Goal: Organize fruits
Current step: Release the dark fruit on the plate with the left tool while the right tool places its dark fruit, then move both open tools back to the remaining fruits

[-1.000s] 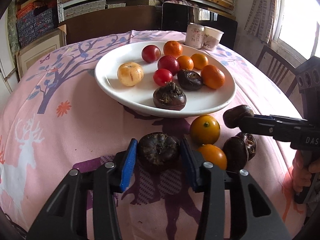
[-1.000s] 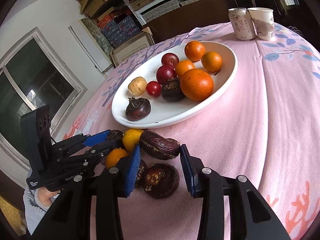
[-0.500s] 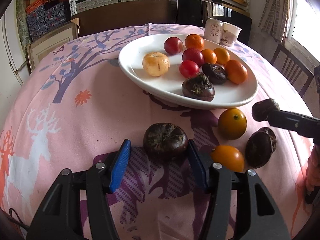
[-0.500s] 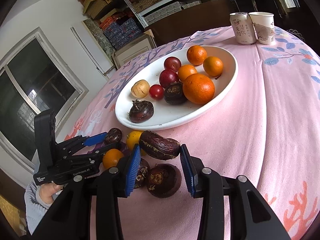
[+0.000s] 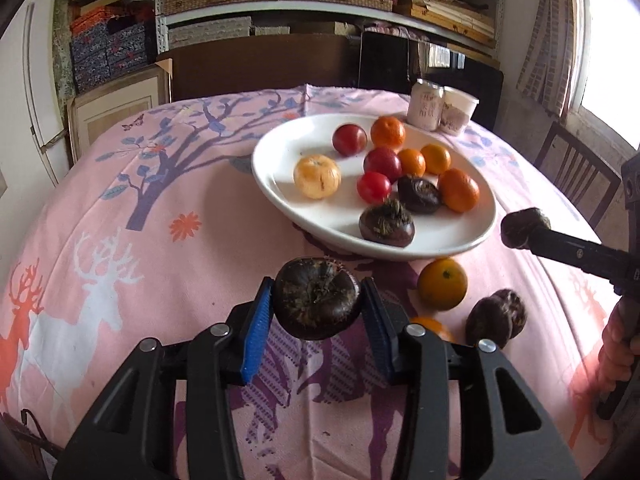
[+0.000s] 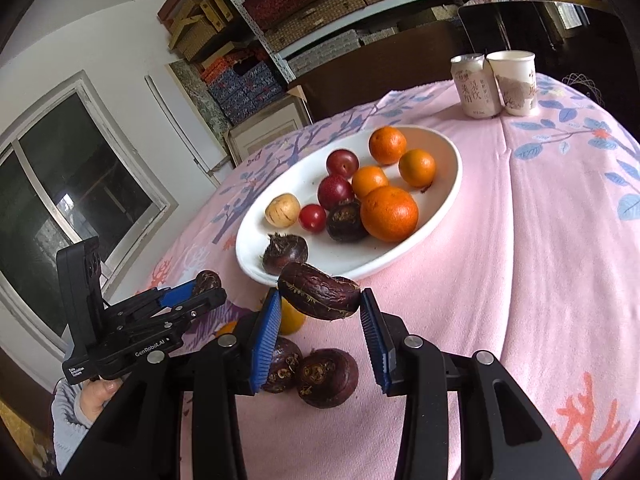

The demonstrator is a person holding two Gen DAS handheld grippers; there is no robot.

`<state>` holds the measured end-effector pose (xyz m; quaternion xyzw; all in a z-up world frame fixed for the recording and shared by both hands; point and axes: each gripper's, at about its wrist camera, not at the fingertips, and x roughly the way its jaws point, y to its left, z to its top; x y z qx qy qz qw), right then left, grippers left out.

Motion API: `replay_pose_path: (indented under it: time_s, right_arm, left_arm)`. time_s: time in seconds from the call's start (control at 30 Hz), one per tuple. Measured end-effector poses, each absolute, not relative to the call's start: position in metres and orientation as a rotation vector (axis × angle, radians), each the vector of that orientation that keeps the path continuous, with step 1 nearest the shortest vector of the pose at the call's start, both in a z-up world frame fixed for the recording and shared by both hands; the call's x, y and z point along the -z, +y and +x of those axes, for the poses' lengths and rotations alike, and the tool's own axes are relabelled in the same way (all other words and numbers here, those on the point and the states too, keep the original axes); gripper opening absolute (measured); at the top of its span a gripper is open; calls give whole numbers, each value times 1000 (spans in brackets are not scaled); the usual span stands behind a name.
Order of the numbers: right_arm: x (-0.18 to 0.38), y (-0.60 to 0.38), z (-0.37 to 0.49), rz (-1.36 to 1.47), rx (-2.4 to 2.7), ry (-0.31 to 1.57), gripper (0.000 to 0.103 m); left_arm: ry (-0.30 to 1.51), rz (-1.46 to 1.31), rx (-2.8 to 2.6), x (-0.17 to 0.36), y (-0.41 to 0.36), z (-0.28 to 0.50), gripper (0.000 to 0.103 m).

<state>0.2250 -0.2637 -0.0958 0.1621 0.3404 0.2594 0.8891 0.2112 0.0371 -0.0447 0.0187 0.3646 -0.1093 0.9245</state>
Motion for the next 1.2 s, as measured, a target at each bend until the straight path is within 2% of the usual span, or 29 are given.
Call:
replay_pose_path:
  time_s: [0.17, 0.33, 0.53, 0.73, 0.77, 0.8, 0.83, 0.87, 0.97, 1.1, 1.2]
  right_arm:
    - [57, -279, 233, 363, -509, 601, 41]
    - [27, -274, 272, 344, -491, 572, 41]
    - [56, -236, 308, 306, -551, 664, 41]
    - [79, -209, 303, 200, -583, 767, 43]
    - [82, -207, 301, 179, -571, 774, 44]
    - [83, -206, 298, 167, -552, 768, 57]
    - [82, -206, 294, 163, -536, 759, 66]
    - [80, -208, 290, 167, -531, 740, 66]
    - [65, -219, 277, 190, -530, 673, 66]
    - [62, -243, 256, 254, -485, 618, 79]
    - [75, -261, 244, 304, -434, 641, 81]
  left_arm:
    - [683, 45, 203, 2, 29, 238, 42]
    - [653, 28, 194, -21, 12, 291, 42]
    - [723, 21, 173, 10, 2, 349, 42]
    - [788, -10, 202, 44, 3, 366, 43]
    - [792, -10, 202, 46, 2, 366, 50]
    - [798, -15, 212, 46, 2, 365, 66]
    - [794, -20, 217, 45, 1, 363, 73]
    - [781, -18, 212, 43, 0, 360, 80]
    - [752, 24, 205, 34, -2, 345, 80]
    - [704, 25, 169, 25, 10, 310, 92]
    - [694, -12, 152, 26, 24, 280, 94]
